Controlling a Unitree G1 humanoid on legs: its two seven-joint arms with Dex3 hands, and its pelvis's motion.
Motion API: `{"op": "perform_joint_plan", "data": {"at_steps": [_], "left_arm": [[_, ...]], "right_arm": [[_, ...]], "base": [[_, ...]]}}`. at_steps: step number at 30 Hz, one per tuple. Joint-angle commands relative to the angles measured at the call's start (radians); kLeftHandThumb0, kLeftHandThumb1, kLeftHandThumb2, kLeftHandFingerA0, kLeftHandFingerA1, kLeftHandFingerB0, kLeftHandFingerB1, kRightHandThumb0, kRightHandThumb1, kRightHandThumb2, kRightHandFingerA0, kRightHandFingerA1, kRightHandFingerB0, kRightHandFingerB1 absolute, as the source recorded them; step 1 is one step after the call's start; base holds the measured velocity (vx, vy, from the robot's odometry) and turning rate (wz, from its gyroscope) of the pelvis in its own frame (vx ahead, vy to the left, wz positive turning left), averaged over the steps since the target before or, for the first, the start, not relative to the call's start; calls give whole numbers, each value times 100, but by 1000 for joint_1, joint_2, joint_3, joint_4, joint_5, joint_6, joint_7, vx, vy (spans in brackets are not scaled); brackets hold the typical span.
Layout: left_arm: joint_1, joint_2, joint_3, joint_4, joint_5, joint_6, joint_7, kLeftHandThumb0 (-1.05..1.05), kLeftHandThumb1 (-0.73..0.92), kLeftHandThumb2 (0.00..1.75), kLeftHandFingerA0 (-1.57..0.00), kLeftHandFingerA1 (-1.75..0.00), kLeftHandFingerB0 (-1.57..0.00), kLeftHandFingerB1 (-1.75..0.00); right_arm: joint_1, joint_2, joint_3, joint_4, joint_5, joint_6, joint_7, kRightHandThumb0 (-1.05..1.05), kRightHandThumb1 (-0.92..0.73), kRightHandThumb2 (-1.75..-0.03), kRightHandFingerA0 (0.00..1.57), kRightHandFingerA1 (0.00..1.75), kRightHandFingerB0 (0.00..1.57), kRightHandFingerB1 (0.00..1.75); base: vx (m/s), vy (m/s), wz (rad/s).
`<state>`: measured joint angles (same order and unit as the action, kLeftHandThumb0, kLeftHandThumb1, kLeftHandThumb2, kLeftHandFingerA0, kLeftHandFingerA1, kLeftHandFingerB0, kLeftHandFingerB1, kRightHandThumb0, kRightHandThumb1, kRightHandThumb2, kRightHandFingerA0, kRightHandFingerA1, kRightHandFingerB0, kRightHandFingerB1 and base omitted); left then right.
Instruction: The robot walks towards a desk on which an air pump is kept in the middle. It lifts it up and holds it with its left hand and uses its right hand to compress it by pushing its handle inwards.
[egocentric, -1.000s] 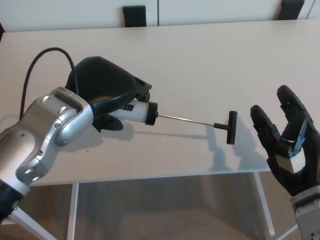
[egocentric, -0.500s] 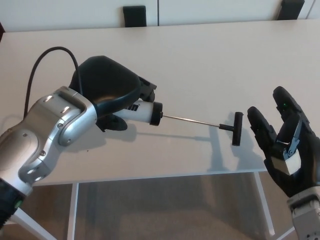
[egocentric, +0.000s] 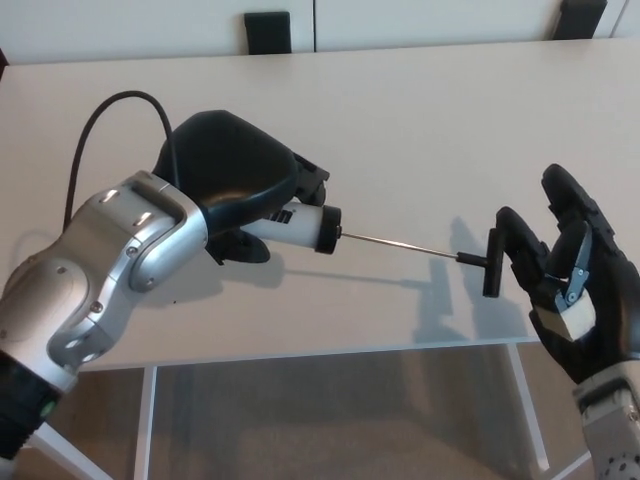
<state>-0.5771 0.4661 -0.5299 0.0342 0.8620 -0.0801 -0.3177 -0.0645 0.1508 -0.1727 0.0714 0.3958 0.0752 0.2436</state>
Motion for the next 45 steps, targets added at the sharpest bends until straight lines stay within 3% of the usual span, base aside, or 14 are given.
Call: {"op": "perform_joint_plan", "data": {"at_steps": [1, 10, 11, 13, 14, 21, 22, 26, 31, 33, 39, 41, 42, 45], "left_arm": [[-5, -15, 11, -19, 17, 1, -6, -42, 66, 75, -95, -152, -74, -56], [3, -16, 15, -17, 13, -22, 15, -41, 66, 77, -97, -152, -75, -62], [5, -18, 15, -19, 13, -21, 16, -30, 74, 67, -83, -160, -77, -51], [8, -21, 15, -21, 14, -20, 16, -30, 74, 67, -83, -160, -77, -51], [5, -23, 14, -24, 13, -17, 7, -40, 62, 73, -93, -151, -72, -55], [0, -30, 13, -35, 14, -14, -5, -41, 62, 73, -93, -151, -74, -57], [-1, -29, 12, -35, 15, -16, -6, -31, 70, 63, -81, -161, -78, -52], [0, -33, 8, -37, 20, -10, -11, -40, 60, 73, -91, -149, -73, -57], [2, -45, 2, -44, 27, 12, -31, -41, 65, 73, -88, -150, -71, -54], [-10, -65, -15, -32, 38, 13, -46, -33, 79, 68, -83, -159, -73, -47], [-4, -87, -23, -36, 56, 22, -38, -33, 82, 68, -82, -160, -79, -50], [1, -108, -25, -28, 44, 15, -28, -31, 74, 65, -82, -160, -82, -55], [-3, -123, -27, -23, 41, 28, -37, -33, 85, 70, -82, -159, -75, -49], [-14, -147, -32, -16, 51, 54, -57, -33, 90, 72, -82, -156, -72, -47]], "right_arm": [[-25, -19, 17, 24, -43, -40, -20, -82, -83, -112, 3, 21, 3, 16], [-38, -16, 13, 55, -39, -49, -18, -82, -83, -112, 3, 20, 3, 16], [-39, -17, 14, 58, -40, -50, -16, -84, -83, -112, 4, 19, 4, 15], [-41, -18, 15, 61, -42, -51, -14, -84, -83, -112, 4, 19, 4, 15], [-43, -19, 20, 66, -48, -54, -12, -83, -85, -114, 2, 20, 2, 14], [-44, -19, 28, 73, -52, -57, -11, -82, -85, -114, 2, 20, 1, 14], [-44, -17, 30, 72, -52, -59, -10, -81, -85, -114, 1, 20, 1, 15], [-42, -12, 34, 67, -49, -63, -9, -81, -84, -113, 2, 20, 2, 15], [-47, -7, 41, 62, -43, -62, -2, -83, -83, -113, 2, 20, 2, 14], [-62, 3, 52, 62, -48, -73, -9, -85, -81, -110, 6, 22, 6, 16], [-67, 13, 55, 57, -45, -58, -28, -85, -80, -108, 6, 21, 6, 16], [-73, 23, 57, 58, -47, -58, -42, -84, -78, -107, 4, 22, 5, 17], [-81, 30, 58, 59, -45, -55, -51, -83, -78, -106, 5, 23, 6, 18], [-94, 42, 60, 57, -41, -43, -66, -80, -77, -106, 4, 25, 7, 20]], "base": [[0, 0, 0], [0, 0, 0], [0, 0, 0], [0, 0, 0], [0, 0, 0], [0, 0, 0], [0, 0, 0], [0, 0, 0], [0, 0, 0], [0, 0, 0], [0, 0, 0], [0, 0, 0], [0, 0, 0], [0, 0, 0]]}}
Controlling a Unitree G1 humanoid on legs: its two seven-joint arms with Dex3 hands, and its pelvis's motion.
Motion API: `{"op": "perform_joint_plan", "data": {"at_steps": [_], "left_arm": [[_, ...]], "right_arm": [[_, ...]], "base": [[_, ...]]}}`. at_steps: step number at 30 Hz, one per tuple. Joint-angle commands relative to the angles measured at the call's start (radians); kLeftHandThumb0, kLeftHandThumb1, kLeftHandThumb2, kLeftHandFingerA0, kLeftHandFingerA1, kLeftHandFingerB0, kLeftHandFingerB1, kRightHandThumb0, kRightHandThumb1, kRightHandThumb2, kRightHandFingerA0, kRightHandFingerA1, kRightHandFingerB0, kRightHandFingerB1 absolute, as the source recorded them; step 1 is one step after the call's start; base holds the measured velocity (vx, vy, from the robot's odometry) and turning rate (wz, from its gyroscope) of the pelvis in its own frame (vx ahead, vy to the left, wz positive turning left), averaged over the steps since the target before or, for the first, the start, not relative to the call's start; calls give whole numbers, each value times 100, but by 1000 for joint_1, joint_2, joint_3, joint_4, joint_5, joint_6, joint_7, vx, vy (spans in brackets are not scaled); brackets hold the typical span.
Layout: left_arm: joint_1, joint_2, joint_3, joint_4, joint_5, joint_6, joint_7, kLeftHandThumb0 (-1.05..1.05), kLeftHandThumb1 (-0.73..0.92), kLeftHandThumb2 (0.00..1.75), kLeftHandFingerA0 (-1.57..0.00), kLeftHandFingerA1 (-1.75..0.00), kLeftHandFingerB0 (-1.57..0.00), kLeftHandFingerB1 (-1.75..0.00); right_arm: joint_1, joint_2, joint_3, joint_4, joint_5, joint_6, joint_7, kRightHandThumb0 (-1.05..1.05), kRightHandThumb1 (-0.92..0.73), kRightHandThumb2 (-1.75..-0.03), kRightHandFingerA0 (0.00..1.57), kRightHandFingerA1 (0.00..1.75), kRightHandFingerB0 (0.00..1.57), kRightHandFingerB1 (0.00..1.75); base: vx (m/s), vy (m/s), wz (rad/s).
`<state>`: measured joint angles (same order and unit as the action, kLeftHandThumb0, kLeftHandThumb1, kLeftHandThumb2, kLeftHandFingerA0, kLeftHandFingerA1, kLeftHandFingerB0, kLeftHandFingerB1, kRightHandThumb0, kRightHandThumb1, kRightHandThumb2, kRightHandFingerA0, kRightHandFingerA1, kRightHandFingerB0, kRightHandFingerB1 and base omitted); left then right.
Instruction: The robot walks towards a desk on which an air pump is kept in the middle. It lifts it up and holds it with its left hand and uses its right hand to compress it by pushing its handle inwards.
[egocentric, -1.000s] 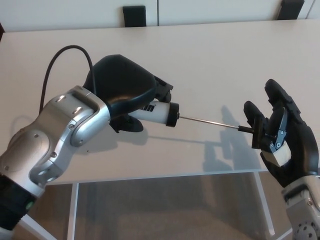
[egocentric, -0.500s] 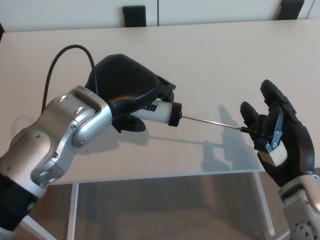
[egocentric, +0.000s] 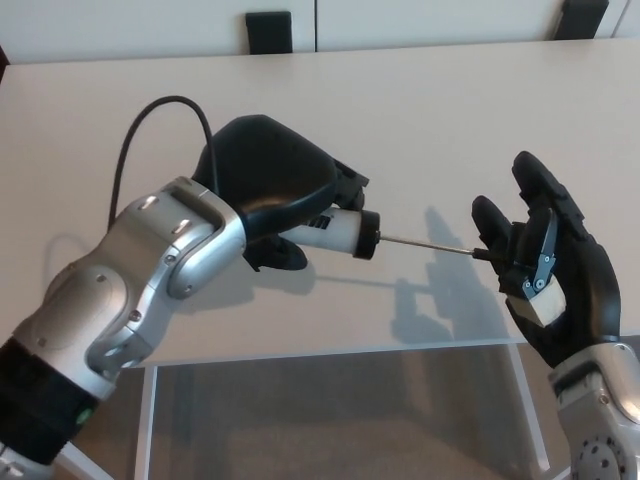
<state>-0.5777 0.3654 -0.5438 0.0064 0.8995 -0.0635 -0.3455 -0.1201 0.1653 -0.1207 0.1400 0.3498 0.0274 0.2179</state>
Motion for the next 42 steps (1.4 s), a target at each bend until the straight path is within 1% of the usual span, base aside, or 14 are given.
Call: {"op": "perform_joint_plan", "data": {"at_steps": [1, 4, 5, 8, 13, 21, 22, 29, 30, 31, 32, 33, 34, 42], "left_arm": [[-19, -55, -22, 14, 22, 47, -38, -33, 90, 72, -82, -156, -72, -47], [-26, -65, -26, 20, 33, 51, -37, -32, 89, 71, -83, -155, -72, -48], [-31, -73, -28, 30, 35, 53, -28, -30, 88, 71, -81, -155, -73, -51], [-41, -85, -33, 48, 42, 55, -15, -28, 85, 70, -80, -156, -74, -52], [-66, -107, -43, 90, 49, 56, -3, -27, 79, 67, -78, -155, -76, -58], [-102, -149, -58, 144, 72, 80, 20, -31, 82, 68, -81, -147, -75, -53], [-110, -156, -59, 151, 73, 90, 11, -29, 80, 67, -76, -150, -72, -51], [-140, -191, -63, 180, 69, 118, -10, -31, 74, 65, -80, -144, -70, -48], [-147, -195, -68, 188, 78, 120, -7, -32, 72, 64, -80, -143, -71, -50], [-151, -197, -72, 192, 85, 122, -4, -32, 72, 64, -80, -143, -71, -50], [-160, -208, -75, 202, 86, 133, -12, -32, 58, 96, -91, -113, -64, -67], [-166, -216, -76, 209, 86, 141, -18, -32, 58, 96, -91, -113, -64, -67], [-171, -225, -78, 218, 85, 147, -20, -32, 68, 62, -82, -144, -72, -53], [-161, -282, -85, 269, 90, 192, 33, -29, 68, 63, -82, -147, -73, -52]], "right_arm": [[-42, 32, 9, -14, 7, 11, -46, -80, -77, -106, 4, 25, 7, 20], [-46, 40, 11, -21, 7, 20, -58, -78, -76, -106, 2, 27, 7, 22], [-49, 40, 13, -22, 2, 22, -63, -77, -76, -105, 7, 31, 7, 25], [-54, 42, 13, -26, -2, 26, -73, -77, -74, -103, 8, 35, 8, 27], [-58, 51, 11, -30, 16, 29, -75, -77, -73, -103, 2, 30, 8, 24], [-68, 64, -4, -18, 38, 15, -86, -75, -74, -103, 0, 35, 10, 27], [-74, 72, -14, -16, 53, 18, -94, -78, -72, -102, 1, 37, 12, 28], [-92, 88, -38, -6, 75, 9, -122, -74, -72, -104, 0, 37, 14, 30], [-96, 91, -44, -3, 83, 6, -124, -70, -89, -67, 9, 27, 9, 24], [-98, 92, -47, 0, 88, 4, -124, -70, -89, -67, 9, 27, 9, 24], [-104, 101, -56, 4, 96, -4, -136, -68, -68, -102, 1, 42, 9, 37], [-109, 108, -62, 7, 101, -10, -146, -68, -68, -102, 1, 42, 9, 37], [-114, 118, -72, 9, 109, -16, -161, -34, -56, -110, 1, 49, 0, 46], [-130, 157, -107, 15, 168, -7, -222, -35, -55, -110, 1, 47, 0, 46]], "base": [[0, 0, 0], [0, 0, 0], [0, 0, 0], [0, 0, 0], [0, 0, 0], [0, 0, 0], [0, 0, 0], [0, 0, 0], [0, 0, 0], [0, 0, 0], [0, 0, 0], [0, 0, 0], [0, 0, 0], [0, 0, 0]]}}
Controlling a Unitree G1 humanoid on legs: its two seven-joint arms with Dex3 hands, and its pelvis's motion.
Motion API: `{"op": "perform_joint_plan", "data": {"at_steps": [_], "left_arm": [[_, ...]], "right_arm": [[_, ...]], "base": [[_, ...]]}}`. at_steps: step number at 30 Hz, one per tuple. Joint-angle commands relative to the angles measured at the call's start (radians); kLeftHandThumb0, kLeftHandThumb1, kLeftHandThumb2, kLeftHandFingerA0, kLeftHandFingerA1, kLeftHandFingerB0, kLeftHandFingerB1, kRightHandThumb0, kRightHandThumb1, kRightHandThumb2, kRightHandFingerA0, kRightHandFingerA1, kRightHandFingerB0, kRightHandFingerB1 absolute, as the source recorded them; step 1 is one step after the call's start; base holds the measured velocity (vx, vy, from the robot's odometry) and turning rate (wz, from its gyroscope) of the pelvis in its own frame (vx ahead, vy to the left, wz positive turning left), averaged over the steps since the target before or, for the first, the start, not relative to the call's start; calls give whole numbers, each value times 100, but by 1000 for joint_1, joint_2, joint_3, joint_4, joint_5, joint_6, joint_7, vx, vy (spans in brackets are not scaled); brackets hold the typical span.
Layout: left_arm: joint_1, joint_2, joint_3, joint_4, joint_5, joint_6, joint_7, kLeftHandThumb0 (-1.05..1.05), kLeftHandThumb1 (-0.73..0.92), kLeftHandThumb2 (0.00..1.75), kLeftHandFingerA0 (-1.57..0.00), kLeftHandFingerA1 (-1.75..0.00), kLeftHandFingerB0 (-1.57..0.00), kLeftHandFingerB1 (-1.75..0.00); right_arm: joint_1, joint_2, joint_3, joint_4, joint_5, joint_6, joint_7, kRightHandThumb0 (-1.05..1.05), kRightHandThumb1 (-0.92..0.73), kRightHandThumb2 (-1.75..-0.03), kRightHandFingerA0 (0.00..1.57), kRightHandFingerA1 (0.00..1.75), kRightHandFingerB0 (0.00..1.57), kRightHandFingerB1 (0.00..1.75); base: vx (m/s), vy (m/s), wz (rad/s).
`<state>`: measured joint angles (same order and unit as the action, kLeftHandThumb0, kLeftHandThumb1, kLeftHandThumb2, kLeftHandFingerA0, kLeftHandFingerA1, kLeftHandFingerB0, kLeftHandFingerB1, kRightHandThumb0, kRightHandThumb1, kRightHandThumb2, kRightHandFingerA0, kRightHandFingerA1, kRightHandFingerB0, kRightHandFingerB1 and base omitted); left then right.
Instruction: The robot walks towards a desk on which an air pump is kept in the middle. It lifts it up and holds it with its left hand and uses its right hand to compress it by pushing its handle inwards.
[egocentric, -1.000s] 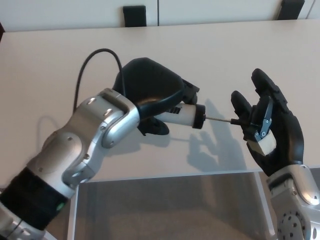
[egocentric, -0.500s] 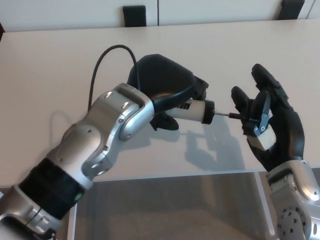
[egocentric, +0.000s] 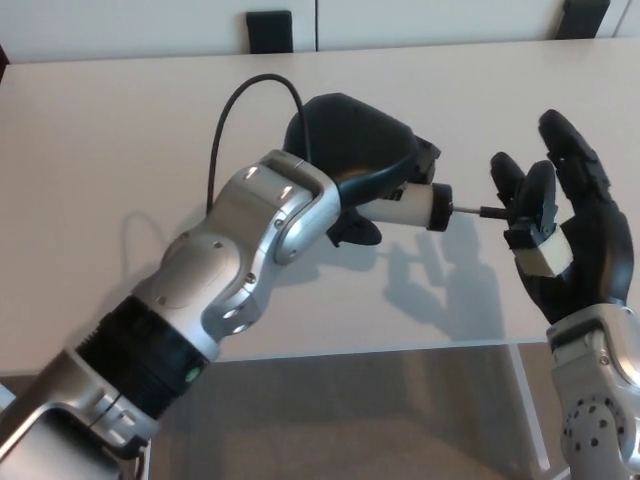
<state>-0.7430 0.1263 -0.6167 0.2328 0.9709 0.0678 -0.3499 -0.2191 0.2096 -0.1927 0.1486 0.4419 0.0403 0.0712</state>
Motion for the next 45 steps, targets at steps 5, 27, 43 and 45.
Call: {"op": "perform_joint_plan", "data": {"at_steps": [5, 27, 43, 45], "left_arm": [[11, -71, -7, 78, 9, 78, 57, -33, 73, 64, -81, -140, -71, -51], [47, -9, 85, 160, -82, 15, 169, -23, 65, 60, -86, -161, -69, -48], [-55, 143, 133, 499, -98, -63, 329, -25, 63, 60, -79, -159, -71, -47], [-61, 136, 120, 528, -98, -77, 342, -21, 60, 58, -75, -158, -73, -51]], "right_arm": [[-30, 117, -41, 9, 103, -18, -83, -34, -56, -110, 0, 46, 0, 47], [-34, 25, -38, 47, 94, -62, -33, -81, -80, -111, 6, 30, 5, 19], [-10, -77, -140, 26, 121, -68, 5, -84, -80, -112, 7, 27, 7, 20], [-3, -74, -136, 12, 117, -69, 11, -83, -80, -112, 6, 27, 6, 20]], "base": [[0, 0, 0], [0, 0, 0], [0, 0, 0], [0, 0, 0]]}}
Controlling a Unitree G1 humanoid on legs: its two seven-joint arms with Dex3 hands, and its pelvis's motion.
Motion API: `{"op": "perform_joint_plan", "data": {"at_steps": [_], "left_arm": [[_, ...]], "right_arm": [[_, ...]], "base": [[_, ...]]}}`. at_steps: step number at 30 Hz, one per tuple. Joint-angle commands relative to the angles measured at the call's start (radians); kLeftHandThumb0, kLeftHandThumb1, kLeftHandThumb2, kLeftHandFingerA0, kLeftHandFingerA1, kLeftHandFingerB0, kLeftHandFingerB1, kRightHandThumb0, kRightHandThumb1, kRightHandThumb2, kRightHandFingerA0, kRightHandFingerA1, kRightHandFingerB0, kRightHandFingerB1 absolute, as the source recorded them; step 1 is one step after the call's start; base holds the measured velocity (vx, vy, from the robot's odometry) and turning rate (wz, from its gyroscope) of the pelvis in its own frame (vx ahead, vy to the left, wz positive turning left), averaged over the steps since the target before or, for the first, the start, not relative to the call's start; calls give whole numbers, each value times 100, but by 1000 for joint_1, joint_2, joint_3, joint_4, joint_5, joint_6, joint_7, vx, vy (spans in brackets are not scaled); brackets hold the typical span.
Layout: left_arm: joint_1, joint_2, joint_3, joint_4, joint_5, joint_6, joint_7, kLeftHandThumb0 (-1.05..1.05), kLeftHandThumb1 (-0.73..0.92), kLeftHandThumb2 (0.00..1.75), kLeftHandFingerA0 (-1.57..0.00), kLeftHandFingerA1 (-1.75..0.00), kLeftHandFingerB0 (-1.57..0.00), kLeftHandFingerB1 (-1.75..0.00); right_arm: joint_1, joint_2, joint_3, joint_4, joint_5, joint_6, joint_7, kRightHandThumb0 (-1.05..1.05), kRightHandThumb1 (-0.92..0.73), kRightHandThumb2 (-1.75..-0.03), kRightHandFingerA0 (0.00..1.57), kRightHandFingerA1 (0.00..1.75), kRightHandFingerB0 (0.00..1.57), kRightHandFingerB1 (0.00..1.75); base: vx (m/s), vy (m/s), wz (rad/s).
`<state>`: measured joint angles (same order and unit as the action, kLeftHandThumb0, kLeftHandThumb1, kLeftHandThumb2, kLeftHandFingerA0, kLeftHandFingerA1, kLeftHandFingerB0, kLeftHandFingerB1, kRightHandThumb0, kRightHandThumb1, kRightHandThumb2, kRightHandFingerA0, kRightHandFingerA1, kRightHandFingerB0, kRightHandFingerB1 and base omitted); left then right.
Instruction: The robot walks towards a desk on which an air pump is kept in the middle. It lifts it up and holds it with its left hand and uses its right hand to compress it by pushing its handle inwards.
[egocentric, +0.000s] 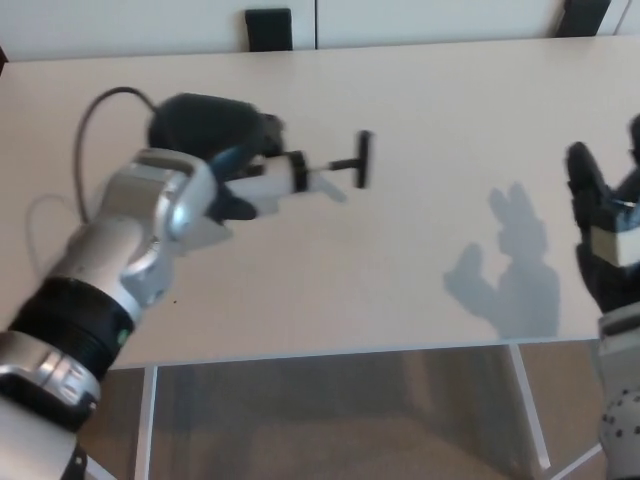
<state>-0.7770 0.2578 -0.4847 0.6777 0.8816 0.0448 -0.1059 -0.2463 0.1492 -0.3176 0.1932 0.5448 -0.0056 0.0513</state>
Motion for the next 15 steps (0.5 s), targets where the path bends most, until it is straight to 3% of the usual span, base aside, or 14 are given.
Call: {"op": "perform_joint_plan", "data": {"at_steps": [1, 3, 8, 9, 10, 11, 13, 14, 15], "left_arm": [[-30, -1, -20, 100, -10, -68, 106, -19, 57, 57, -72, -157, -79, -49], [-36, -22, -34, 135, -10, -81, 128, -21, 56, 56, -70, -159, -77, -59], [-50, -62, -46, 182, -17, -81, 150, -21, 58, 57, -73, -158, -76, -54], [-65, -74, -47, 197, -36, -83, 87, -78, 49, 89, 0, -14, 0, -17], [-76, -82, -48, 208, -49, -85, 40, -78, 49, 89, 0, -14, 0, -17], [-94, -92, -52, 222, -64, -83, -25, -95, 62, 58, 0, 0, 0, 0], [-100, -95, -55, 226, -66, -81, -39, -95, 62, 58, 0, 0, 0, 0], [-116, -101, -65, 237, -65, -79, -58, -100, 65, 60, 0, 0, 0, 0], [-120, -102, -68, 241, -65, -79, -60, -100, 65, 60, 0, 0, 0, 0]], "right_arm": [[30, -12, -6, -43, 7, -26, 34, -83, -79, -111, 7, 28, 6, 20], [42, -10, 7, -64, -11, -34, 37, -83, -80, -111, 7, 29, 6, 20], [57, -7, 28, -101, -32, -41, 39, -82, -80, -111, 6, 27, 6, 19], [66, -9, 40, -129, -43, -42, 38, -82, -80, -111, 7, 29, 7, 21], [73, -9, 49, -149, -51, -42, 36, -82, -80, -111, 7, 29, 7, 21], [81, -11, 60, -179, -59, -43, 34, -77, -91, -70, 11, 25, 9, 21], [83, -12, 63, -190, -59, -43, 33, -77, -91, -70, 11, 25, 9, 21], [86, -14, 72, -220, -68, -51, 34, -81, -78, -80, 11, 30, 8, 24], [87, -15, 74, -227, -70, -53, 33, -81, -78, -80, 11, 30, 8, 24]], "base": [[0, 0, 0], [0, 0, 0], [0, 0, 0], [0, 0, 0], [0, 0, 0], [0, 0, 0], [0, 0, 0], [0, 0, 0], [0, 0, 0]]}}
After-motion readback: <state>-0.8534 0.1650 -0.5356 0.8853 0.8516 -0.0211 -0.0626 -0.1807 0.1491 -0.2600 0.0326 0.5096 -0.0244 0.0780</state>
